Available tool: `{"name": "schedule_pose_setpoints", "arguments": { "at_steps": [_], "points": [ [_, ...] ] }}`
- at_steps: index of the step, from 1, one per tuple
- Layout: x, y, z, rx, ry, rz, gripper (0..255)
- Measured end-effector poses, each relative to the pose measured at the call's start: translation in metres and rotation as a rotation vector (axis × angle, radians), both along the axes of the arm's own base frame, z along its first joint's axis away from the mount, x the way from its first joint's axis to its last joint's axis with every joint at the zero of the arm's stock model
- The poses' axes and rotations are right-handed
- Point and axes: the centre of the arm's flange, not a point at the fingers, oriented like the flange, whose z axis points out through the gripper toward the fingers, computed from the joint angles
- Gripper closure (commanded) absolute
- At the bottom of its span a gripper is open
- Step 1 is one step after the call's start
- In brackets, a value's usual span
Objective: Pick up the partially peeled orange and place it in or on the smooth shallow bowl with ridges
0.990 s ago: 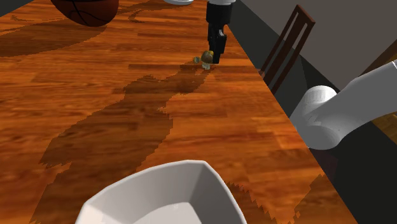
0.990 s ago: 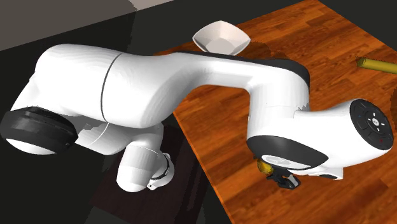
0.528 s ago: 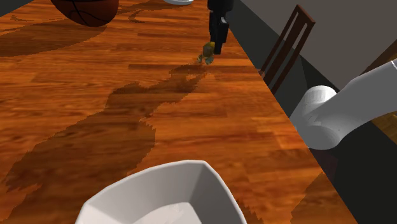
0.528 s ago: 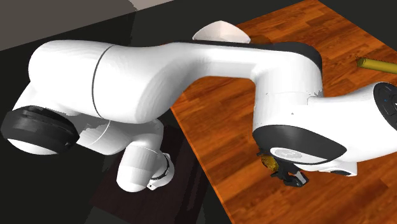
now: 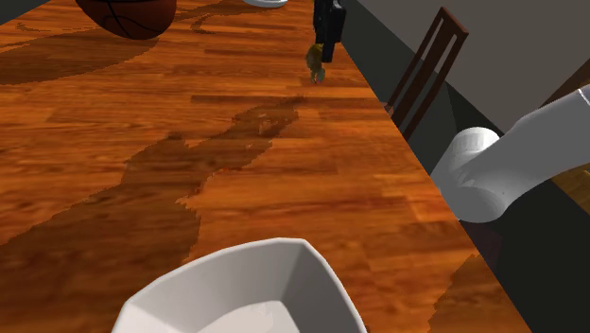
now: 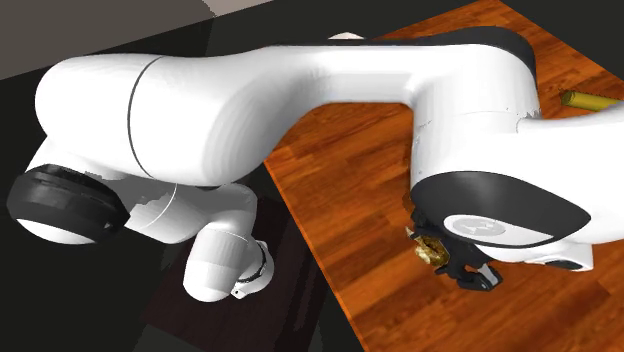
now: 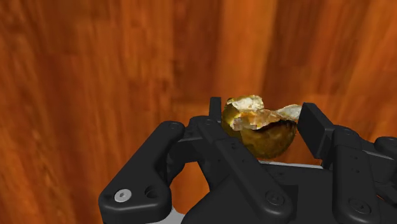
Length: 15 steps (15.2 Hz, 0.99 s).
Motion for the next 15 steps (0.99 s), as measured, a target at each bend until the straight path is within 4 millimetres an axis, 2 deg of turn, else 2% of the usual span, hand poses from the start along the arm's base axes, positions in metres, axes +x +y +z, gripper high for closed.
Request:
{"name": "schedule_pose_setpoints", "arguments": {
  "at_steps": [8,11,15],
  "points": [
    [-0.002,0.000,0.041,0.000,0.000,0.000,255],
    [-0.017,0.019,0.046,0.000,0.000,0.001,255],
    [-0.046,0.064,0.048,0.000,0.000,0.001,255]
  ]
}}
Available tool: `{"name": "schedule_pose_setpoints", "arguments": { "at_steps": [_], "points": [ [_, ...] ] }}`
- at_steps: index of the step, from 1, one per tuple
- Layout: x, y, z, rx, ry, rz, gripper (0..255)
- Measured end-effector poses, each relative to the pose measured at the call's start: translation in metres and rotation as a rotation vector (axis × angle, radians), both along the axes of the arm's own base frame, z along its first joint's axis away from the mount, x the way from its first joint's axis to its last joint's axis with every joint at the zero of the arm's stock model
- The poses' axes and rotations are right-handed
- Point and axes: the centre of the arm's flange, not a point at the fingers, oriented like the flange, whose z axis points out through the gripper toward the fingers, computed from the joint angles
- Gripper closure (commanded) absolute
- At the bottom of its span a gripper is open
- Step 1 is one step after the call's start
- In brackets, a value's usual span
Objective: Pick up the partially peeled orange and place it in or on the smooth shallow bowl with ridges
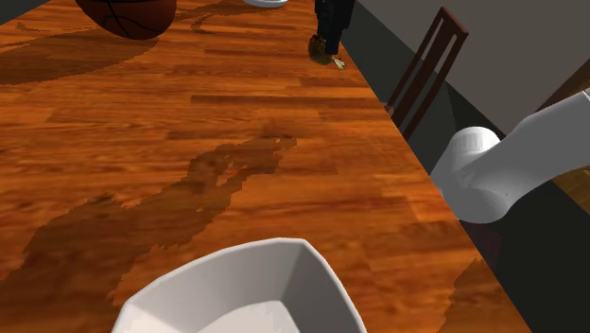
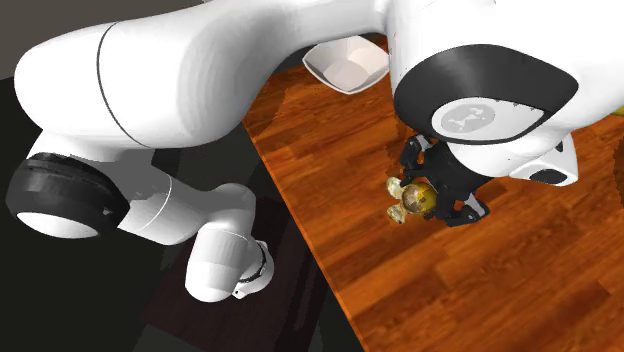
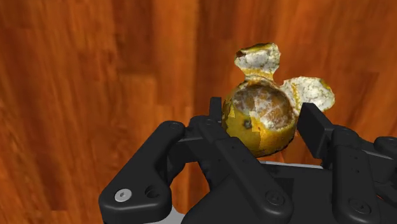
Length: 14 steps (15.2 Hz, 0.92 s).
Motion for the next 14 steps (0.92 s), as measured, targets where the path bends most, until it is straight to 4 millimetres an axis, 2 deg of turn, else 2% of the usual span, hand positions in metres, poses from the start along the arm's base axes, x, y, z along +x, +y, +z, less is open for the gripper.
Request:
{"name": "schedule_pose_setpoints", "arguments": {
  "at_steps": [7,10,11,14],
  "points": [
    [-0.049,0.078,0.003,0.000,0.000,0.000,255],
    [-0.076,0.109,0.004,0.000,0.000,0.000,255],
    [-0.077,0.110,0.004,0.000,-0.001,0.000,0],
    [-0.065,0.113,-0.006,-0.009,0.006,-0.003,0]
  ]
}}
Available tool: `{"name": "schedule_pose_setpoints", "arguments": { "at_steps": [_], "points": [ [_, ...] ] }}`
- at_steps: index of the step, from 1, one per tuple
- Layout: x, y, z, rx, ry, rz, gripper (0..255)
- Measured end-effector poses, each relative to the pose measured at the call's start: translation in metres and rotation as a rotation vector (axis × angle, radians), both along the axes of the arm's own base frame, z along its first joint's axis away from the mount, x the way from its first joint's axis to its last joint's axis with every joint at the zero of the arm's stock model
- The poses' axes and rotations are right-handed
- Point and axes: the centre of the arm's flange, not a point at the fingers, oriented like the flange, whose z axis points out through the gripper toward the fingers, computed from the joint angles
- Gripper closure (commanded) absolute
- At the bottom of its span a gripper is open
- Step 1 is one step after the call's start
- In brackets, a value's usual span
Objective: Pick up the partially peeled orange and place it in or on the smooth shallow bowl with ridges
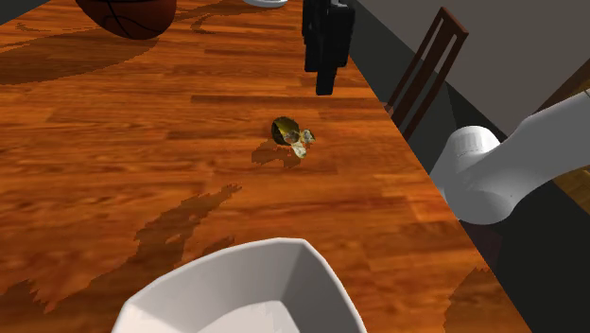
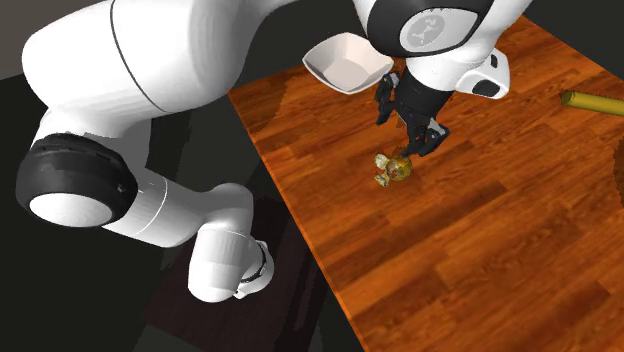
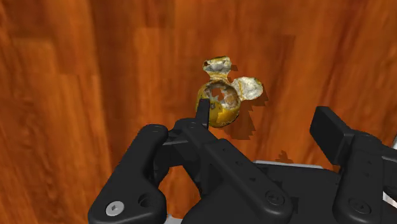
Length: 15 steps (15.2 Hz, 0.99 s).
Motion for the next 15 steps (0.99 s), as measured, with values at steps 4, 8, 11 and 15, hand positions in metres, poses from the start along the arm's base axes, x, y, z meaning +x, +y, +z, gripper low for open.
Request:
{"name": "schedule_pose_setpoints", "arguments": {
  "at_steps": [4,8,11,15],
  "points": [
    [0.039,0.008,-0.036,-0.025,0.021,-0.009,0],
    [0.067,0.011,-0.070,-0.045,0.036,-0.016,0],
    [0.066,0.012,-0.085,-0.046,0.037,-0.016,0],
    [0.064,0.011,-0.102,-0.045,0.036,-0.016,0]
  ]
}}
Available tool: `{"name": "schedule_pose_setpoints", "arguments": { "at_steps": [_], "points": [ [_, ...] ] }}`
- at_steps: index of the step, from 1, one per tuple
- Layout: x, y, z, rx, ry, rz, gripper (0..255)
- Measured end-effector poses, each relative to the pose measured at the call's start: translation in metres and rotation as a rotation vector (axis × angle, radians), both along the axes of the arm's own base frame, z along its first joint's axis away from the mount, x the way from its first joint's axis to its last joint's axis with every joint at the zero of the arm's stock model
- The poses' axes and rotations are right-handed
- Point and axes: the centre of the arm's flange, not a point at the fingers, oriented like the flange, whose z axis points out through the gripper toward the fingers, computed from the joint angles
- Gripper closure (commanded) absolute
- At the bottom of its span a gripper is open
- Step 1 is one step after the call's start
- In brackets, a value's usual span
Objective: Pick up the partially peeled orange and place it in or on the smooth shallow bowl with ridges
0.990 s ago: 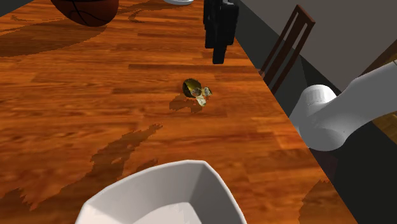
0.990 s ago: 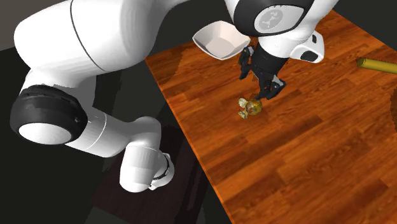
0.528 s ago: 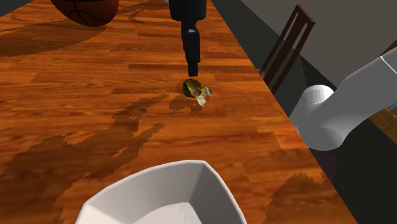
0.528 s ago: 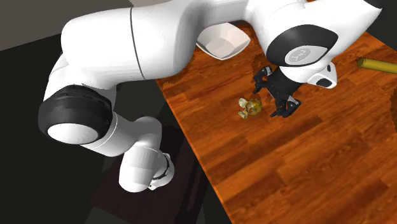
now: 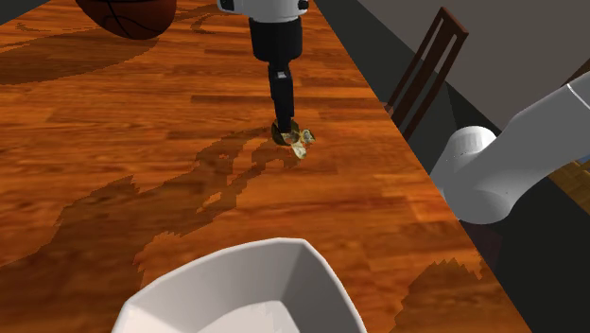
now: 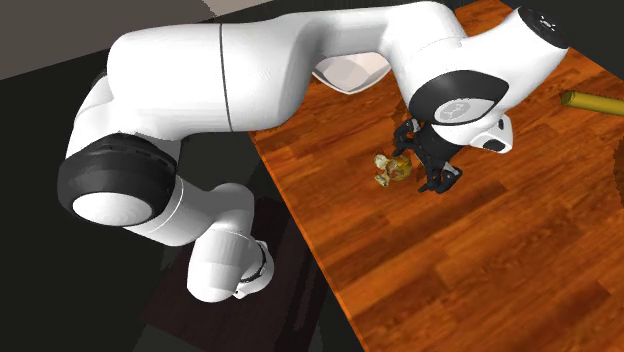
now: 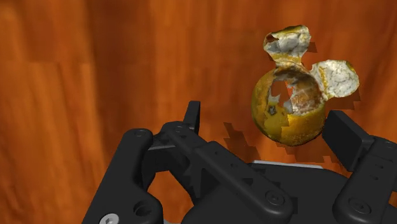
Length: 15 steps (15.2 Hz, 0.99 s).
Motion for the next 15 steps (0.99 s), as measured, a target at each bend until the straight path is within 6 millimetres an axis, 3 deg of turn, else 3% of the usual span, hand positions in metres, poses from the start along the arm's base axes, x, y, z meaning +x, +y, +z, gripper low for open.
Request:
{"name": "schedule_pose_setpoints", "arguments": {
  "at_steps": [6,7,12,15],
  "points": [
    [-0.0014,0.0003,-0.0006,0.003,-0.003,0.001,0],
    [-0.0015,0.0004,-0.0007,0.003,-0.003,0.001,255],
    [-0.0030,0.0094,0.0045,0.081,0.025,-0.007,255],
    [-0.0004,0.0037,0.0004,0.014,0.006,-0.002,255]
  ]
}}
